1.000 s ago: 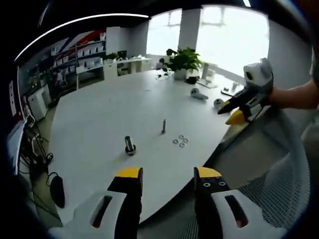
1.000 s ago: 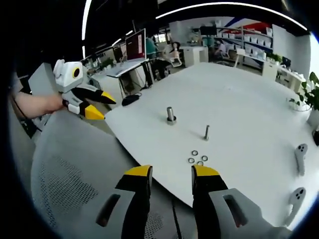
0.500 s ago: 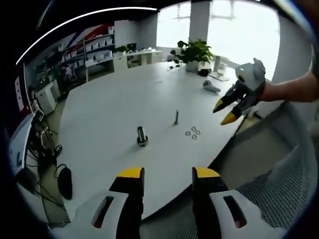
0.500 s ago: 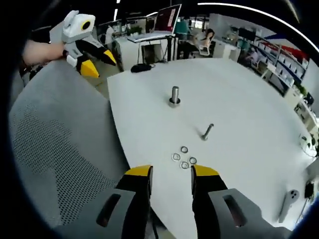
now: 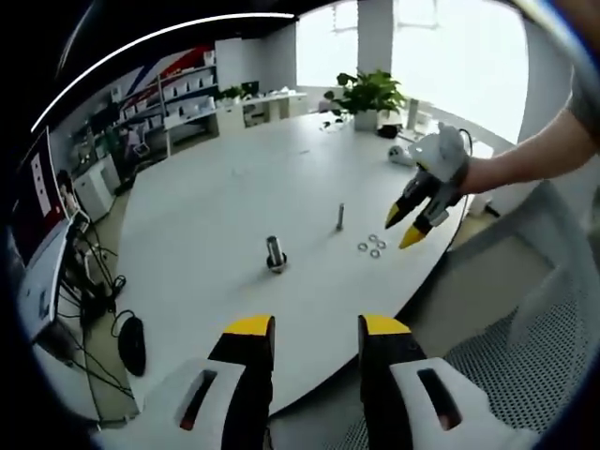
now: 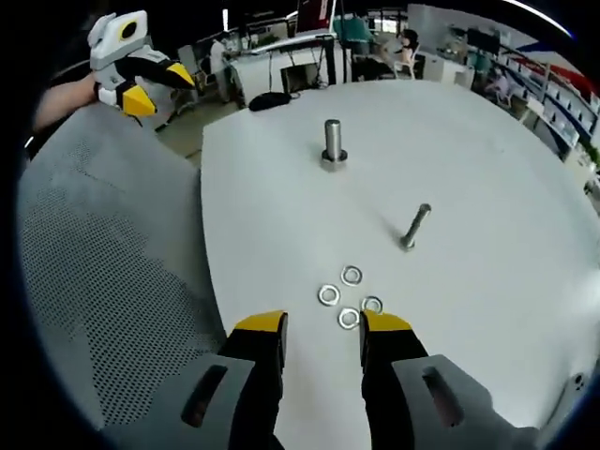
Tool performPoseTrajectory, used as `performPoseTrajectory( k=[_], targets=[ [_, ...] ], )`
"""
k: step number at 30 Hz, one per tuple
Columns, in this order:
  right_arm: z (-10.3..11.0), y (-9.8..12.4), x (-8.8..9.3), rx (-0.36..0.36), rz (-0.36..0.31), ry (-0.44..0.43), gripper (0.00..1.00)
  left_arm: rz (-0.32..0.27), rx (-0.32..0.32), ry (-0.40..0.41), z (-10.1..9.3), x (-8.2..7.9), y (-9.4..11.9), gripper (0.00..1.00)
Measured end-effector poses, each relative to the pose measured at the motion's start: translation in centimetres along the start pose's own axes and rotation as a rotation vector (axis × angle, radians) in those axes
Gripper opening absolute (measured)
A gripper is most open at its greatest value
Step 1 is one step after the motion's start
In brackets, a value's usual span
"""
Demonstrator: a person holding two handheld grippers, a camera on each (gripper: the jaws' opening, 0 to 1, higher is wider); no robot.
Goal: Place the washer onto the threaded stud by aligning its center hole with the stud, sliding it down to the base, and recovering from edge contact or off-axis alignment until the washer reaches the visible bottom stop.
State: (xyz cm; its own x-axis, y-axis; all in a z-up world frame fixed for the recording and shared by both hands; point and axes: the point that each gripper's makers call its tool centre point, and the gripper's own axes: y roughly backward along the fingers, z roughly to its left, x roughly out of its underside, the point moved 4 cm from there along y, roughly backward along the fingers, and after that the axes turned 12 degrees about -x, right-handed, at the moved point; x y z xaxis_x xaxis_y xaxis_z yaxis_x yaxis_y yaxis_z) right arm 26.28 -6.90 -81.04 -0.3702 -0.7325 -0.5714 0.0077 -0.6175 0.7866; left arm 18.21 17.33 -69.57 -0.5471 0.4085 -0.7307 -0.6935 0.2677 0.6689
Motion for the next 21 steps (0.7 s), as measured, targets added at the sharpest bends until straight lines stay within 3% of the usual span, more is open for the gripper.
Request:
performPoseTrajectory(
  k=[4, 9, 15, 17, 21],
  targets=[
    [-0.4, -0.8, -1.0, 0.013, -0.019, -0.025, 0.31, -0.019, 0.005, 0.002, 0.0, -0.3, 0.0, 0.34],
    [-0.6, -1.8, -0.7, -0.004, 0.028, -0.088, 0.28, -0.025, 0.007, 0.003, -0.1, -0.3, 0.2, 0.34],
    [-1.0, -2.5, -0.1, -0.003, 0.117, -0.042, 0.28, -0.036, 0.003, 0.005, 0.0, -0.4, 0.2, 0.33],
    [-0.8, -2.5, -0.2, -0.011, 0.116, -0.035, 0.21, -0.033, -0.003, 0.006, 0.1, -0.4, 0.2, 0.33],
    [-0.3, -3.1, -0.3, -0.036, 0.120, -0.064, 0.23, -0.052, -0.010, 0.011, 0.3, -0.7, 0.4, 0.33]
  ],
)
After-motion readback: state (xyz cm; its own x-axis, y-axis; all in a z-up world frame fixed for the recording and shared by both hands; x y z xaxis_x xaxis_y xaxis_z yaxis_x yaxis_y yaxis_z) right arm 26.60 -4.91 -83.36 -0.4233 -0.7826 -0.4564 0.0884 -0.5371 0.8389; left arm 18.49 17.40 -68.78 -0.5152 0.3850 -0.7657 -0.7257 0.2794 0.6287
